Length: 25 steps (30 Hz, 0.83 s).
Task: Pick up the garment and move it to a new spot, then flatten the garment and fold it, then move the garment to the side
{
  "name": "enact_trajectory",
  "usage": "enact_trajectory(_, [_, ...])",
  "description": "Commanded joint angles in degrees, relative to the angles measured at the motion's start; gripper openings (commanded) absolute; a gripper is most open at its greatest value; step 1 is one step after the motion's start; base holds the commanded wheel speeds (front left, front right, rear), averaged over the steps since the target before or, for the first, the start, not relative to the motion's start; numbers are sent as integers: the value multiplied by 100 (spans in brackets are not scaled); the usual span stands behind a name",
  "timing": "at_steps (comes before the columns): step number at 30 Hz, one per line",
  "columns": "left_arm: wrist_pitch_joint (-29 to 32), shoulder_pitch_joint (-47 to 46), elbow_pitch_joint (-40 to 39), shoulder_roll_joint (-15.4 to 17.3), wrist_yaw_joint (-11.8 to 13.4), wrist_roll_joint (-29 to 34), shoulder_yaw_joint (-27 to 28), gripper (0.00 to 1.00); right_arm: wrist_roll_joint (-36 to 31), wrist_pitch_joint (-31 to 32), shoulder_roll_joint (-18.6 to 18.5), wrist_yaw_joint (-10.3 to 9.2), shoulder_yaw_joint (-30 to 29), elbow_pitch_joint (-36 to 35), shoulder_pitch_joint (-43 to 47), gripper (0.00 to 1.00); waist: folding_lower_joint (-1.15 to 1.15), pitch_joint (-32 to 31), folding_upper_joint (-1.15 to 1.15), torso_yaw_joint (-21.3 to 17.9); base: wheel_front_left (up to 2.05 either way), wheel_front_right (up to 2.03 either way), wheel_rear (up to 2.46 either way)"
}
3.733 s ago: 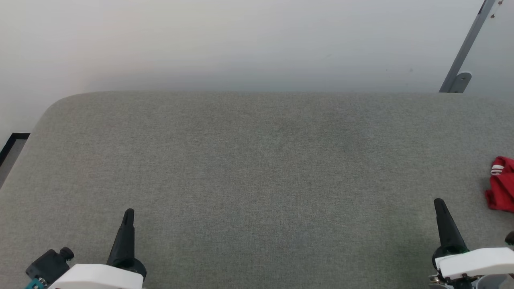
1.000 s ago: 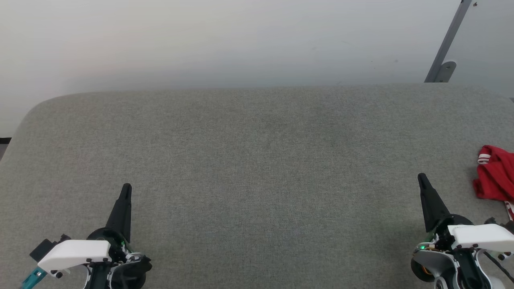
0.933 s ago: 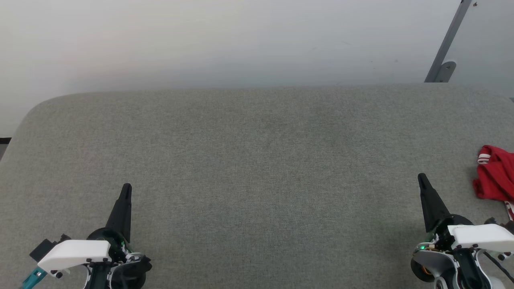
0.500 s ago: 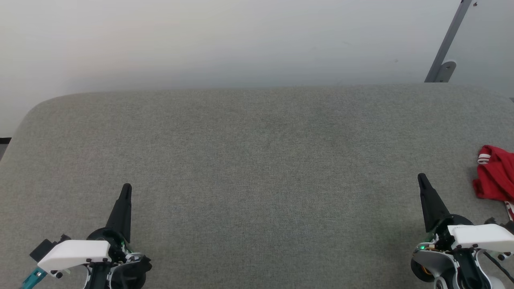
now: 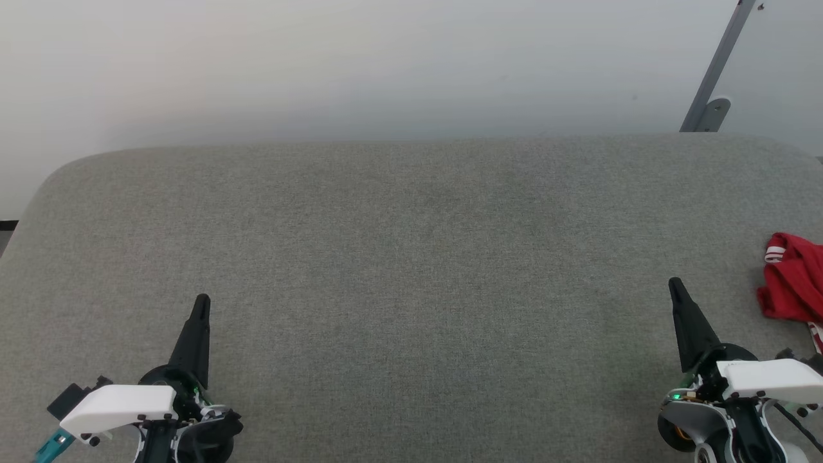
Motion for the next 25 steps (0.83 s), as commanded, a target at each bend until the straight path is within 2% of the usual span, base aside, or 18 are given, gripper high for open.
enact_trajectory(1, [27,-76,0,-6,2,10,21,0,22,9,8,0,5,0,-25,0,0,0,0,0,0,0,0])
enact_trajectory(25, [50,-75,1,-30,2,43,53,0,22,8,8,0,7,0,-25,0,0,0,0,0,0,0,0])
